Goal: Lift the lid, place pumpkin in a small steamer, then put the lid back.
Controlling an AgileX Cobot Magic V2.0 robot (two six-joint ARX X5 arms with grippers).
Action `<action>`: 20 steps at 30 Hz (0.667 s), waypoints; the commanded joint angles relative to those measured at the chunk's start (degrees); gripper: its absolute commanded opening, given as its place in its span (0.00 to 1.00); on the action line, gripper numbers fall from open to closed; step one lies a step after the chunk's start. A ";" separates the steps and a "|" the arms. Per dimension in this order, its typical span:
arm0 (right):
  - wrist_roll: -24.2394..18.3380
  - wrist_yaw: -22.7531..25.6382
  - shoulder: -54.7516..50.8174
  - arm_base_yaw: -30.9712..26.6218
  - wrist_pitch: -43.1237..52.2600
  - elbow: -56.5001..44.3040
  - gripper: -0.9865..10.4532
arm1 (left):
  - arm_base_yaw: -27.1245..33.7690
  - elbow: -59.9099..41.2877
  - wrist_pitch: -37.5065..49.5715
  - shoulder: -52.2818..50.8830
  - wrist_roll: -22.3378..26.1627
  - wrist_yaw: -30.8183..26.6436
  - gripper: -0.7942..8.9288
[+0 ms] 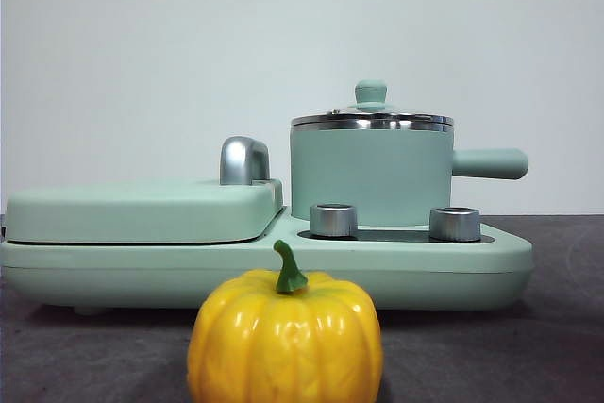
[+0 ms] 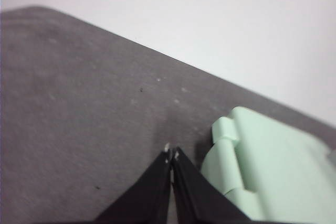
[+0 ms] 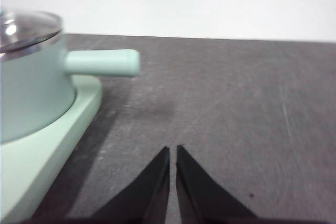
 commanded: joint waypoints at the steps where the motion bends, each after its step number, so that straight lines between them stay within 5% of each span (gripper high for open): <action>1: 9.22 2.12 -0.09 -0.07 0.00 -0.24 0.10 | 0.09 -1.11 0.57 -0.07 -9.42 0.04 0.09; 6: 14.36 2.29 -0.09 -0.07 1.77 0.42 0.10 | 0.09 -0.61 0.37 -0.07 -11.56 0.24 0.09; 20: 16.39 2.21 0.90 -0.02 -5.46 15.02 0.10 | 0.09 13.81 -6.38 1.11 -10.80 2.58 0.09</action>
